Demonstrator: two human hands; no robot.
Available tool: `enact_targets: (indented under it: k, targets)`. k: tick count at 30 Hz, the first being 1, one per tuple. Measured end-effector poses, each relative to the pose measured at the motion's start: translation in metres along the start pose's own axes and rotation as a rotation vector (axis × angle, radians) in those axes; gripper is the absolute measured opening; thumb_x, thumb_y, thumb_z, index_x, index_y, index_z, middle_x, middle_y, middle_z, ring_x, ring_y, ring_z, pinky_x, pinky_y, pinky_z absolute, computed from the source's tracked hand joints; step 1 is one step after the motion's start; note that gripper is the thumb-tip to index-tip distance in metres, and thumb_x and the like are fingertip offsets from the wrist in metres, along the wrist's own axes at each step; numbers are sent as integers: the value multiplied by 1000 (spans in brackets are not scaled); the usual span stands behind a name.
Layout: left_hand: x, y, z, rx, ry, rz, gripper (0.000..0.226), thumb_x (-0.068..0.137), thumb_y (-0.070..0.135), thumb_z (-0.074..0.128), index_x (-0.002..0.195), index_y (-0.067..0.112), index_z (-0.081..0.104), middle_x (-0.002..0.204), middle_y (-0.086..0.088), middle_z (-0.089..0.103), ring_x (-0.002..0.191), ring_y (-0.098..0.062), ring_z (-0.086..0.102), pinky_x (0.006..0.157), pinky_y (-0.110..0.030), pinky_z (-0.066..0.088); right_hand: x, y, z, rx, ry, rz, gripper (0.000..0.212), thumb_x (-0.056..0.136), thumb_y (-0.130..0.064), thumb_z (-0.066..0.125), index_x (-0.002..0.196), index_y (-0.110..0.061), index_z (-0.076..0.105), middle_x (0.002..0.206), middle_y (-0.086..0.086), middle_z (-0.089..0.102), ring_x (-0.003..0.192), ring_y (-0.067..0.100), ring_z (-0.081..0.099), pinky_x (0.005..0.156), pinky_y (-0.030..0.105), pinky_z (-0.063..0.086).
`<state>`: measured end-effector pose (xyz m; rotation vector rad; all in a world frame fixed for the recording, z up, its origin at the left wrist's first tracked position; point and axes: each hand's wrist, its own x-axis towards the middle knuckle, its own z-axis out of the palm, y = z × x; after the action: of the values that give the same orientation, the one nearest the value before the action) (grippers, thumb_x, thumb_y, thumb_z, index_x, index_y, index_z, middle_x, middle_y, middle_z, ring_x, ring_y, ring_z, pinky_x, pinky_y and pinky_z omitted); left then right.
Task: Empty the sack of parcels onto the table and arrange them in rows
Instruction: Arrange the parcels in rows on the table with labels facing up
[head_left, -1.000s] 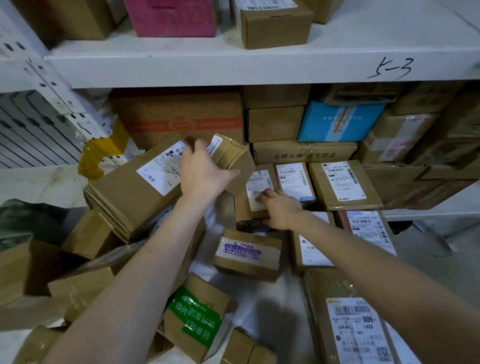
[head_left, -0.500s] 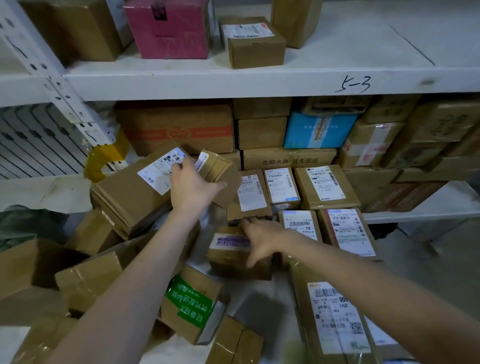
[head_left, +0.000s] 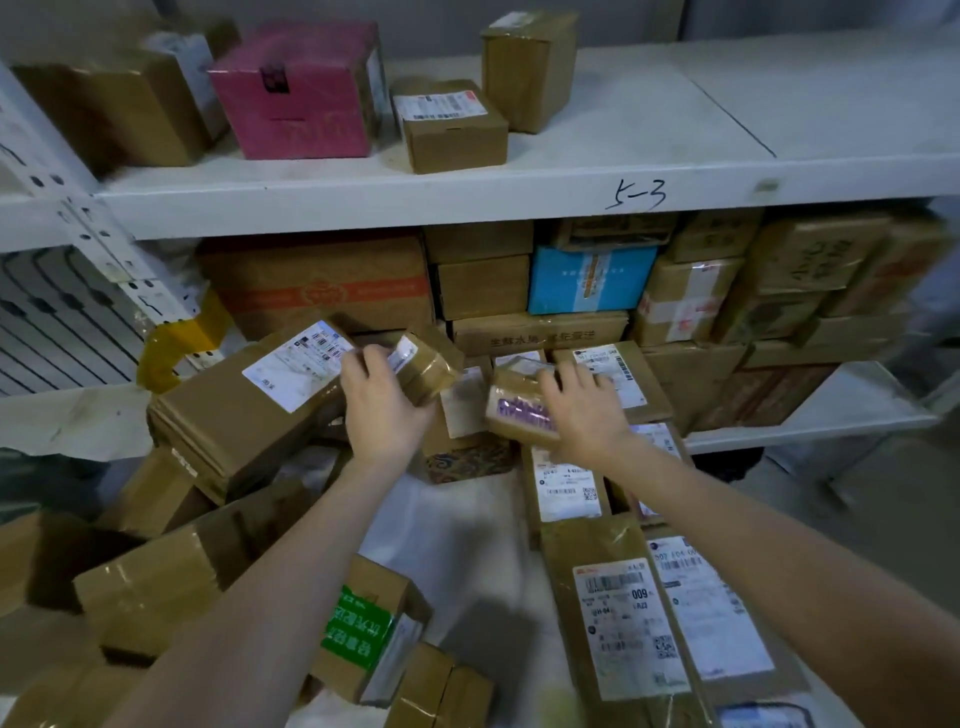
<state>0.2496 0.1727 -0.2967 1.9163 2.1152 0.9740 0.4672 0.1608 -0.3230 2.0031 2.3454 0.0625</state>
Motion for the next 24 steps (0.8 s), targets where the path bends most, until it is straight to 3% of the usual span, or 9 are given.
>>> enact_targets:
  k: [4,7,10,13,14,16,18,20,24]
  targets:
    - [-18,-2,35,45,-179,39,74,61,18,87,116,2,41,131,-20,34,126,-38,39,96,-40,44,-7,14,14,253,-72,-30,87,65,-60,75,134,-25,36,135,4,36,128,23,35,104,45,38]
    - [-24,-10,44,70,-244,33,82,60,19,89,121,6,36,137,-18,27,131,-37,33,103,-40,39,-2,27,12,330,-269,32,119,57,-56,82,148,-28,11,143,8,26,136,27,23,111,51,27]
    - [-21,-13,42,-34,-364,-76,93,59,42,89,128,10,35,141,-14,23,134,-31,28,108,-40,34,1,38,19,403,-371,55,128,57,-49,85,149,-32,-2,140,8,28,133,26,25,106,50,34]
    - [-16,-9,35,-531,-480,-619,93,56,74,73,129,23,45,145,-12,33,130,-36,39,104,-52,40,3,36,22,442,-310,42,129,55,-44,87,149,-33,0,139,7,30,132,25,26,102,47,39]
    - [-15,-10,36,-744,-488,-831,89,56,74,73,126,26,49,139,-13,43,123,-38,47,98,-58,44,3,35,23,457,-285,32,130,54,-43,88,150,-32,0,139,6,30,132,24,26,101,46,39]
    - [-15,-12,33,-1029,-542,-1087,63,71,52,77,121,22,52,122,-15,56,110,-38,56,92,-58,48,2,35,24,466,-238,-6,130,54,-41,89,150,-31,1,138,5,30,130,23,26,102,44,37]
    - [-16,-14,32,-1078,-585,-1192,51,76,34,76,119,19,52,117,-16,57,108,-37,56,93,-52,48,0,38,23,439,-187,-42,129,53,-43,89,150,-31,4,136,5,31,127,22,26,102,42,37]
    - [-19,-18,29,-1075,-648,-1184,50,72,32,76,116,19,55,118,-16,59,109,-34,56,90,-43,47,-1,42,22,438,-136,-18,127,53,-46,87,150,-31,7,136,5,31,127,22,27,102,42,37]
    - [-18,-29,23,-844,-787,-1052,59,66,28,79,117,12,54,116,-15,58,105,-32,56,97,-45,45,9,44,14,649,57,301,121,56,-48,86,148,-29,11,135,10,31,129,27,27,102,44,36]
